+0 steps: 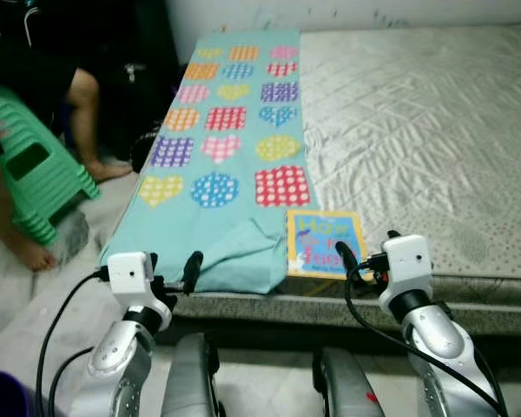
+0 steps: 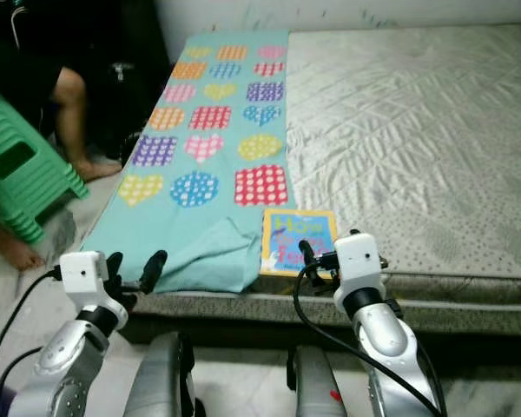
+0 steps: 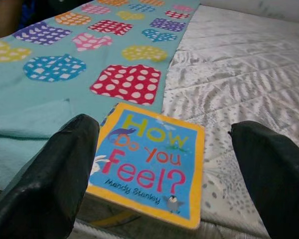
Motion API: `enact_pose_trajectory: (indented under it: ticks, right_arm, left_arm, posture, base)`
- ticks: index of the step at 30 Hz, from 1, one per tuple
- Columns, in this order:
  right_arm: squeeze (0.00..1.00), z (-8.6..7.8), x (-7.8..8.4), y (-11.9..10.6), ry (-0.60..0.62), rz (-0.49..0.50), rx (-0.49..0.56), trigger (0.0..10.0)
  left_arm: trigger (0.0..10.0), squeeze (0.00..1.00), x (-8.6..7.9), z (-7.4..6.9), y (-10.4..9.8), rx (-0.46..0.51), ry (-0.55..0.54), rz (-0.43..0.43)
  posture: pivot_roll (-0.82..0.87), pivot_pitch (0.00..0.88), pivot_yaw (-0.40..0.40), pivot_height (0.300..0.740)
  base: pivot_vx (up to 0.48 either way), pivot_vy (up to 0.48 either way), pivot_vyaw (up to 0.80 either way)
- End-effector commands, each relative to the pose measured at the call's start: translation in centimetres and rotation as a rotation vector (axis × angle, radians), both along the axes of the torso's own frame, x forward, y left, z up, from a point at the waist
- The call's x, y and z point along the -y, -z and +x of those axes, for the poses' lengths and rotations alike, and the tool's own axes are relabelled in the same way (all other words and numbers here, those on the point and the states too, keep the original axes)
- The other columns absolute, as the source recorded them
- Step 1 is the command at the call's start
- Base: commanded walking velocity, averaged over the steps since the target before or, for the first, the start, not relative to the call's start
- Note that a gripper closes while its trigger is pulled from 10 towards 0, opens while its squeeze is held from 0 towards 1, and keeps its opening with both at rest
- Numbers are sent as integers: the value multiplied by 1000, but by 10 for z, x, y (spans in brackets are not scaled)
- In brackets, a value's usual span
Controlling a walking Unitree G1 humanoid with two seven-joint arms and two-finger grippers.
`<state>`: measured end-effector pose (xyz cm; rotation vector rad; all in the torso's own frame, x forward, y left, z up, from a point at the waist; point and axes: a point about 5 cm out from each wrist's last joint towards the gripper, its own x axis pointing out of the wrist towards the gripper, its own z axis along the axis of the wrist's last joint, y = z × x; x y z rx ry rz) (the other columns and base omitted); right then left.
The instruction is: Clean up the room
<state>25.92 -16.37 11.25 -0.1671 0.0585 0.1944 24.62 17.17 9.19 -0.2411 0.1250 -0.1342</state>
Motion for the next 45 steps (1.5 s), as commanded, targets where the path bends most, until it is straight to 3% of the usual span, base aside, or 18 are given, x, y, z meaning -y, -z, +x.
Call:
enact_pose_trajectory:
  ticks: [1, 16, 20, 21, 22, 26, 30, 33, 37, 45]
  right_arm:
    - [0, 1, 2, -7, -1, -15, 33, 10000]
    - [0, 2, 3, -9, -8, -24, 41, 10000]
    - [0, -2, 7, -7, 7, -44, 30, 10000]
    - [0, -3, 8, -7, 10, -49, 25, 10000]
    - [0, -4, 9, -9, 12, -53, 22, 10000]
    - [0, -5, 15, -9, 23, -80, 14, 10000]
    - [0, -10, 19, -12, 42, -90, 2, 10000]
    - [0, -15, 19, -12, 40, -72, -9, 10000]
    - [0, -19, 16, -11, 32, -43, -20, 10000]
    - [0, -22, 14, -11, 16, -19, -17, 10000]
  left_arm:
    - [10000, 0, 3, 4, -12, 57, 26, -1]
    - [10000, 0, 7, 2, -11, 38, 42, -6]
    - [10000, 0, 6, 5, 0, -68, -1, -46]
    - [10000, 0, 7, 5, 12, -173, -1, -82]
    - [10000, 0, 8, 5, 17, -214, -2, -110]
    - [10000, 0, 10, 4, 17, -235, -3, -128]
    - [10000, 0, 10, 6, 27, -327, -41, -174]
    - [10000, 0, 13, 9, 32, -366, -25, -160]
    - [10000, 0, 11, 14, 26, -320, -37, -168]
    - [10000, 0, 13, 25, 19, -261, -7, -124]
  posture:
    - [-205, 138, 67, 586]
    - [-205, 150, 57, 586]
    - [-207, 170, 56, 586]
    - [-213, 185, 48, 586]
    - [-218, 192, 47, 586]
    - [-224, 207, 45, 586]
    - [-238, 231, 42, 586]
    - [-242, 250, 43, 586]
    - [-242, 259, 42, 539]
    - [-242, 264, 41, 520]
  base:
    - [251, 0, 0]
    - [299, 0, 0]
    - [0, 0, 0]
    - [0, 0, 0]
    - [0, 0, 0]
    - [0, 0, 0]
    - [0, 0, 0]
    - [0, 0, 0]
    - [0, 0, 0]
    - [0, 0, 0]
